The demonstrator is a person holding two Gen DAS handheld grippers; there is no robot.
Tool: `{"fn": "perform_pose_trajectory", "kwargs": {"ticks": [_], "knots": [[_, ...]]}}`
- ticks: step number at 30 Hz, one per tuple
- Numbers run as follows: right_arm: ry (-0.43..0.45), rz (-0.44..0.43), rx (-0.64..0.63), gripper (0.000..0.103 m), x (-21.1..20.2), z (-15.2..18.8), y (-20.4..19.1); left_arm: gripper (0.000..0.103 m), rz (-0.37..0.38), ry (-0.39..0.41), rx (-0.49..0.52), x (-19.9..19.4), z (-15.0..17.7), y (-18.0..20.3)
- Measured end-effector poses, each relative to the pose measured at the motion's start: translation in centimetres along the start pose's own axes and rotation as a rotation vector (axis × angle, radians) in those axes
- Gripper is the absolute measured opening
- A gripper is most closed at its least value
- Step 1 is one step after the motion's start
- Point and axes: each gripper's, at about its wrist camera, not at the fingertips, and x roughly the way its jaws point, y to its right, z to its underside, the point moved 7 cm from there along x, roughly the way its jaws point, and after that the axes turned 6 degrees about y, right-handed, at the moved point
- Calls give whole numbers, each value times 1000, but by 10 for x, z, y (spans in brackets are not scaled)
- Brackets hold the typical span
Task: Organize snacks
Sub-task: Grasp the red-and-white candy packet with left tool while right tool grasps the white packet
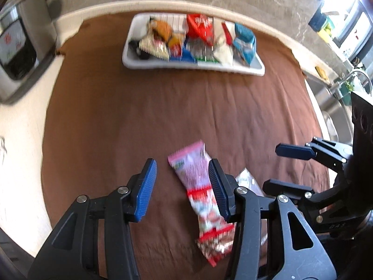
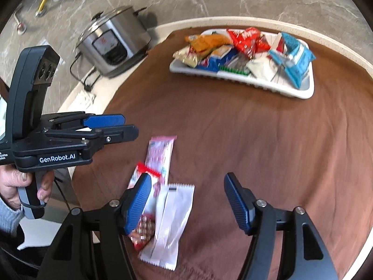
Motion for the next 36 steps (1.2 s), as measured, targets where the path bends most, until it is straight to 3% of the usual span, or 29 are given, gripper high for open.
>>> {"fn": "perform_pose_trajectory", "kwargs": {"ticks": [5, 12, 20, 26, 29, 32, 36], "knots": [[-48, 15, -46, 68, 8, 21, -10, 44, 23, -53, -28, 8, 30, 3], [-95, 52, -137, 68, 18, 39, -21, 45, 50, -92, -25, 12, 46, 13], [-117, 81, -148, 67, 25, 46, -16, 48, 73, -144, -8, 26, 60, 28], [-101, 92, -185, 55, 24, 43, -15, 50, 59, -138, 17, 33, 61, 37], [-93, 100, -211, 41, 26, 44, -17, 50, 64, -124, 16, 33, 59, 35], [-89, 80, -186, 36, 24, 42, -13, 34, 26, -101, 51, 34, 57, 34], [-80, 29, -102, 33, 20, 41, -3, 32, 62, -85, 6, 34, 57, 26]]}}
